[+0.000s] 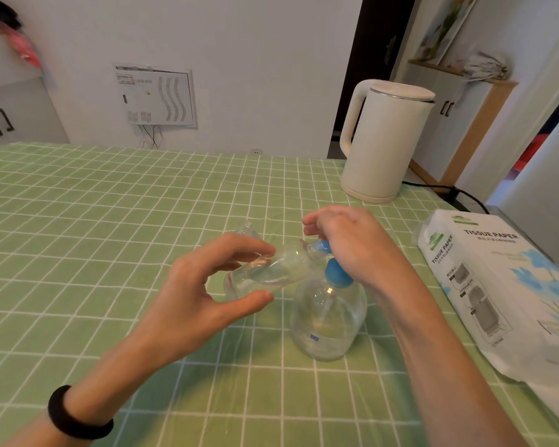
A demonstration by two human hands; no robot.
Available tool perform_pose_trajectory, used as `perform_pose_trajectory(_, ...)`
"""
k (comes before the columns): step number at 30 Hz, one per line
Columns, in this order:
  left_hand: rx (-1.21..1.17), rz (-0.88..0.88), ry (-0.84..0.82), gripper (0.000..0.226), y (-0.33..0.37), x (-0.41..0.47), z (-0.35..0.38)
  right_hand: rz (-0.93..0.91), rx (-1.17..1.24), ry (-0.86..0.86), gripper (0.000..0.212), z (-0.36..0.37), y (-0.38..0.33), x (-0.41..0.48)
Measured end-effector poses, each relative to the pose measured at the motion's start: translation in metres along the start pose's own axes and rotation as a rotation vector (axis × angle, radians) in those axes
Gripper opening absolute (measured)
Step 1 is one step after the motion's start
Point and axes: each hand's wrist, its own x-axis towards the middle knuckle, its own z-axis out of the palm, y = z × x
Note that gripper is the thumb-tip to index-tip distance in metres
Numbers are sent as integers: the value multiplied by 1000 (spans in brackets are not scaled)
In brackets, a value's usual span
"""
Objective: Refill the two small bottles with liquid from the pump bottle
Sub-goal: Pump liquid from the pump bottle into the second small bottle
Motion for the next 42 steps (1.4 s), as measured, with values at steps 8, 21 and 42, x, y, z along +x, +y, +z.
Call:
perform_pose_trajectory(8,1,-18,-11,45,-1,-1,2,44,31,-29,33,4,5,2)
perform_pose_trajectory(21,-5,-17,-7,45,-2,0,1,44,40,-30,34,4,3,1)
perform_pose_trajectory(42,5,-13,-18,45,0,0,1,24,55,-27,32,2,3,2)
